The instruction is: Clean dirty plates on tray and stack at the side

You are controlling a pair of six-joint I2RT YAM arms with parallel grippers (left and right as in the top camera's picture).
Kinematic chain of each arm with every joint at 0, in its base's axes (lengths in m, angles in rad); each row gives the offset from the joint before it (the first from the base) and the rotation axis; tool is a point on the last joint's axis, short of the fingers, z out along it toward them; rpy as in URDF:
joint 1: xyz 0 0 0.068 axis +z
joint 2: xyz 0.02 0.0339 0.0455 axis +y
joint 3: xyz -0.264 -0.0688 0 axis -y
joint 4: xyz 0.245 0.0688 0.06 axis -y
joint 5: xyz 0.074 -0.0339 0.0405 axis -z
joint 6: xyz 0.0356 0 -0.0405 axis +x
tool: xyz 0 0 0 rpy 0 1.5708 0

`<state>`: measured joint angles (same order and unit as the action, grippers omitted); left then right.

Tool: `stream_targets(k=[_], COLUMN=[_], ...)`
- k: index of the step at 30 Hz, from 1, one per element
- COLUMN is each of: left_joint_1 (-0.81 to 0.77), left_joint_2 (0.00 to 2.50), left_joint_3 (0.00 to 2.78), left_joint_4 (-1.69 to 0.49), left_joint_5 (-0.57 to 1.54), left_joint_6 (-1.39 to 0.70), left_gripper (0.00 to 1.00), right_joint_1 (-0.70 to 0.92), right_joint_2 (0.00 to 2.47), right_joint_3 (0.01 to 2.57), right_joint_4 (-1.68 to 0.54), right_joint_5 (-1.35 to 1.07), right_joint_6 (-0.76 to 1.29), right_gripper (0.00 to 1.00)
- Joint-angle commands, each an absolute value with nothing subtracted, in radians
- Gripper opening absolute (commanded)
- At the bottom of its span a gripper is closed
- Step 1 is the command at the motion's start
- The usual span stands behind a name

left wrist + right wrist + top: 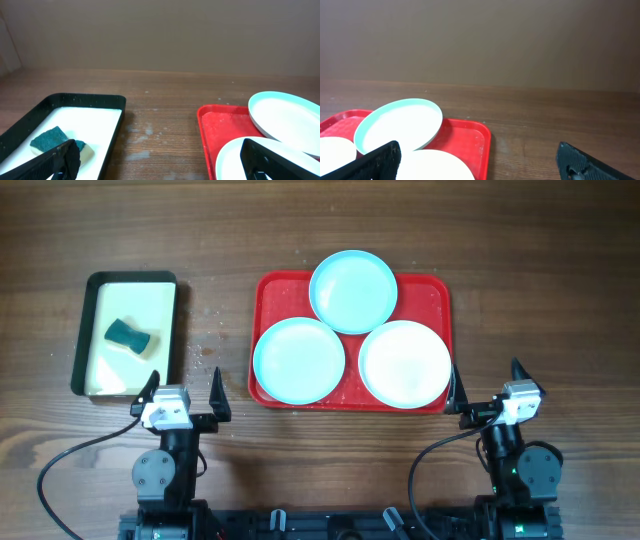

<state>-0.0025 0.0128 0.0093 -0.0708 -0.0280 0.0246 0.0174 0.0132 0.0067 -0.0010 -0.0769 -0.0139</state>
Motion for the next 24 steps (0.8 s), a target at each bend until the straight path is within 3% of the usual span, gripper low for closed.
stream_targets(k=[1, 5, 10, 14, 18, 24], left_joint_1=[0.002, 0.002, 0.003, 0.003, 0.003, 0.002], left_joint_2=[0.007, 0.007, 0.007, 0.03, 0.258, 0.983], left_joint_3=[0.006, 0.006, 0.006, 0.053, 0.298, 0.99], left_joint_4=[-0.035, 0.294, 0.598, 0.634, 0.456, -0.36], left_joint_5=[0.028, 0.465, 0.447, 0.277, 0.18, 0.255], left_joint_6=[0.017, 0.015, 0.072, 0.128, 0.128, 0.12], left_gripper=[1.0, 1.0, 1.0, 1.0, 1.0, 1.0], right_joint_1=[0.02, 0.02, 0.02, 0.02, 0.02, 0.02], right_joint_2=[0.014, 0.014, 0.014, 0.014, 0.014, 0.014], right_joint_3=[0.005, 0.005, 0.005, 0.005, 0.005, 0.005], right_joint_4=[0.002, 0.002, 0.002, 0.002, 0.002, 0.002], right_joint_5=[-0.064, -0.064, -0.064, -0.064, -0.064, -0.064], right_joint_6=[-0.025, -0.026, -0.025, -0.025, -0.026, -0.025], right_gripper=[1.0, 1.0, 1.0, 1.0, 1.0, 1.0])
